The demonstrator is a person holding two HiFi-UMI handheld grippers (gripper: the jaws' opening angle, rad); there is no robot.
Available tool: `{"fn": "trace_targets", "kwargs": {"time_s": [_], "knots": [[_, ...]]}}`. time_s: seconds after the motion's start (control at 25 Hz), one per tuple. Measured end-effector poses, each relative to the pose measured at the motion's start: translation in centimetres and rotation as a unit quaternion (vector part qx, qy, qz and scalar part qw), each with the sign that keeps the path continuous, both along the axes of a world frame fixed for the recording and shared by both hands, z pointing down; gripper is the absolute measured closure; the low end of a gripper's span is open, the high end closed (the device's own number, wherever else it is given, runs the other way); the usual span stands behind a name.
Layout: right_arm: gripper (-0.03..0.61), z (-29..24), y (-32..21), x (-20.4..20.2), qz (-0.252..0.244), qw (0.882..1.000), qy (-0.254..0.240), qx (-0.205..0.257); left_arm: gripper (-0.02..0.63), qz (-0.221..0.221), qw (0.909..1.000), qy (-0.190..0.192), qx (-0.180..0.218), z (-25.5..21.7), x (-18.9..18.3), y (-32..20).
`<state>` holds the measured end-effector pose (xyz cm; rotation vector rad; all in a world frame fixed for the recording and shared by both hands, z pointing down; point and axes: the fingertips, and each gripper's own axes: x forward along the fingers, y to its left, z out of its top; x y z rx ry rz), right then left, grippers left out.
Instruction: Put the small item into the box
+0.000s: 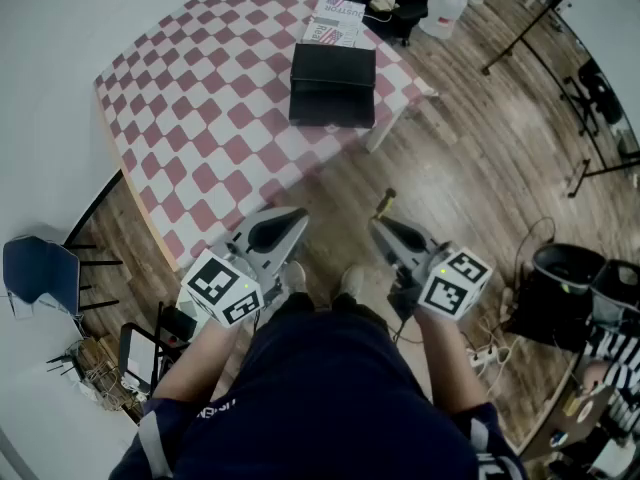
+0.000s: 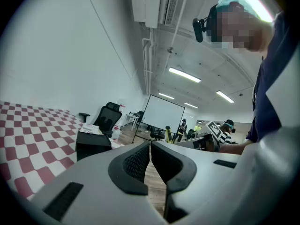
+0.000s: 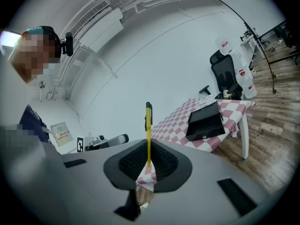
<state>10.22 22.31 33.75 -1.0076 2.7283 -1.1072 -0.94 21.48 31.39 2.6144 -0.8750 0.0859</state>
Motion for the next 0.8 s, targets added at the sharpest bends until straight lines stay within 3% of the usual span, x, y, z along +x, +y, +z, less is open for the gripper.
{"fn": "trace_targets", "kwargs": {"time_s": [0.8], "knots": [[0.546,1.2,-2.0,8.5,-0.052,0.999,-0.011,-0.002,0.575,-0.039,0.9991,-0.013,0.006,0.3,9.0,-1.6]]}}
